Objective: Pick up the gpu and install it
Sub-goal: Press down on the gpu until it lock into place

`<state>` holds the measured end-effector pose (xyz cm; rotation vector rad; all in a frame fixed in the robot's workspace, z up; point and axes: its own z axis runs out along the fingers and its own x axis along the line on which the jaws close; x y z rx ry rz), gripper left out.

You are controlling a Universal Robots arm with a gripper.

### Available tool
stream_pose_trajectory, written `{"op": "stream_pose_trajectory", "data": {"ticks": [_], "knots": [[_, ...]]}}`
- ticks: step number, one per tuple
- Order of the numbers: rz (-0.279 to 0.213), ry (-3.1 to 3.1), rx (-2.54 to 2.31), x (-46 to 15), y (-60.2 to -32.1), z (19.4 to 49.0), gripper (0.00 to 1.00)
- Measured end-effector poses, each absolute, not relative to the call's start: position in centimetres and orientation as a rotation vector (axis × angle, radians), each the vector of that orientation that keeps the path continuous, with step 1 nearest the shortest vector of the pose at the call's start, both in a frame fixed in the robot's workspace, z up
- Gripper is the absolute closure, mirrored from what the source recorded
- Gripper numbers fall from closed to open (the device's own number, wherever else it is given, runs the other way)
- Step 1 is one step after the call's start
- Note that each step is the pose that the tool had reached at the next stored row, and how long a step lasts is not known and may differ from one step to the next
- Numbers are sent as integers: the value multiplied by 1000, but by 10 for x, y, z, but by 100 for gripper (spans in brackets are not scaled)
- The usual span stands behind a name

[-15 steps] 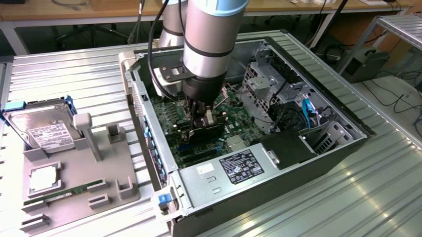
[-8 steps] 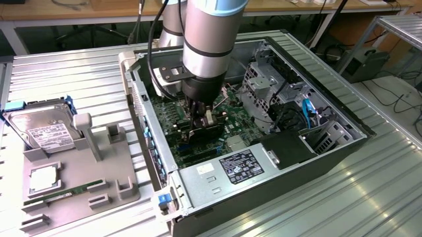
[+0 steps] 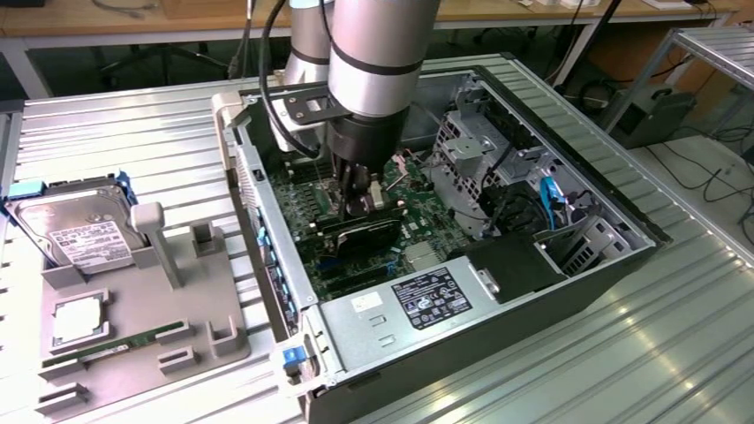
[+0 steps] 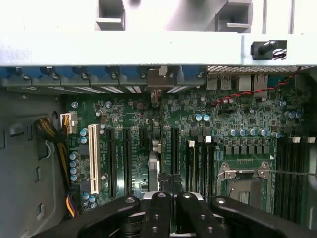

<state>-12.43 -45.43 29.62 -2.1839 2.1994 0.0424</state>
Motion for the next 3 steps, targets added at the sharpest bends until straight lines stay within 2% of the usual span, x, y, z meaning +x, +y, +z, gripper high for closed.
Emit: {"op": "stream_pose_trajectory", "data": {"ticks": [3], "knots": [[42, 2199, -2184, -124, -454, 296, 87]]}}
